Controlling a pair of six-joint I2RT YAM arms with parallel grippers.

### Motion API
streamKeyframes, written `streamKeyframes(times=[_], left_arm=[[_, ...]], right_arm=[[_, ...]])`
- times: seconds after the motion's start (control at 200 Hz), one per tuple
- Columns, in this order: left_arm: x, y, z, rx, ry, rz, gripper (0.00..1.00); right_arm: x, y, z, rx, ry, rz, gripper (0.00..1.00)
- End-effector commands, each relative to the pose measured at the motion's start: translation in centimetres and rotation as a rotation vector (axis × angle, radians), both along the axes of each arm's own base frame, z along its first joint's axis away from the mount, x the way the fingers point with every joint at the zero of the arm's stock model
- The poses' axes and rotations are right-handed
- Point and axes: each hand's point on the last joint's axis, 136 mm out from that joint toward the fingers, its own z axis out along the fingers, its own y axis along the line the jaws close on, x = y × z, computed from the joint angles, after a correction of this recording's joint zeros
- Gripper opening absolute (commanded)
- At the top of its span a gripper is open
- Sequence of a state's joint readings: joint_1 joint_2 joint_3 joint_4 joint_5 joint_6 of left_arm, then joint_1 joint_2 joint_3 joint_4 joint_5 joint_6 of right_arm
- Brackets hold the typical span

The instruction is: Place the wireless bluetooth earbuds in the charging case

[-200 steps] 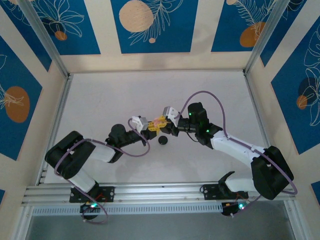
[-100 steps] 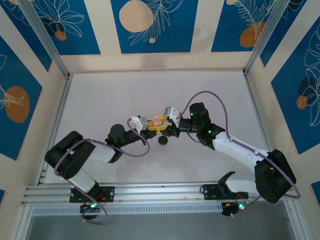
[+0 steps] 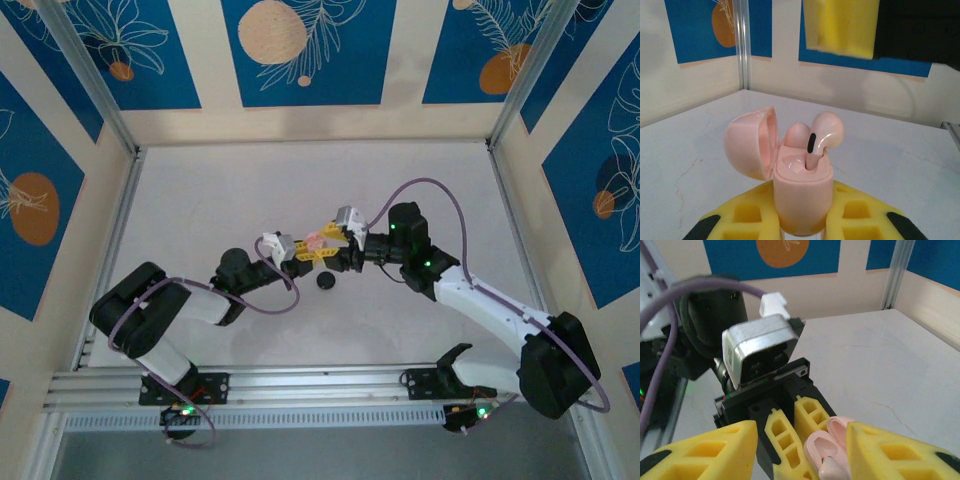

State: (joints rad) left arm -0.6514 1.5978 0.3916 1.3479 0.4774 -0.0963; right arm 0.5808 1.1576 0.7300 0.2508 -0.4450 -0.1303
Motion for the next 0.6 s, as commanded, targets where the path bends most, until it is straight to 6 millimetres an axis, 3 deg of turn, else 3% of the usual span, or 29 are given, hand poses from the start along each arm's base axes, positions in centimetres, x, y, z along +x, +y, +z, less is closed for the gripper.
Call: streamKeyframes(times=[0.0,0.345,0.595], left_arm=[[-0.4,0.1,1.6,-0.031,-0.067,0.001,0.10],[-0.5,0.1,1.8,-0.031,-0.073,-0.006,0.09],[-0.7,0.2,2.0,-0.034,-0.075,-0.007,0.10]], right_arm=[[0.1,-0.6,2.4,0.053,0.110,-0.053,0.44],[0.7,-1.3,-0.7,0.039,0.630,-0.172,0.26],[1.5,-0.8,-1.8,0.056,0.742,-0.150,0.22]])
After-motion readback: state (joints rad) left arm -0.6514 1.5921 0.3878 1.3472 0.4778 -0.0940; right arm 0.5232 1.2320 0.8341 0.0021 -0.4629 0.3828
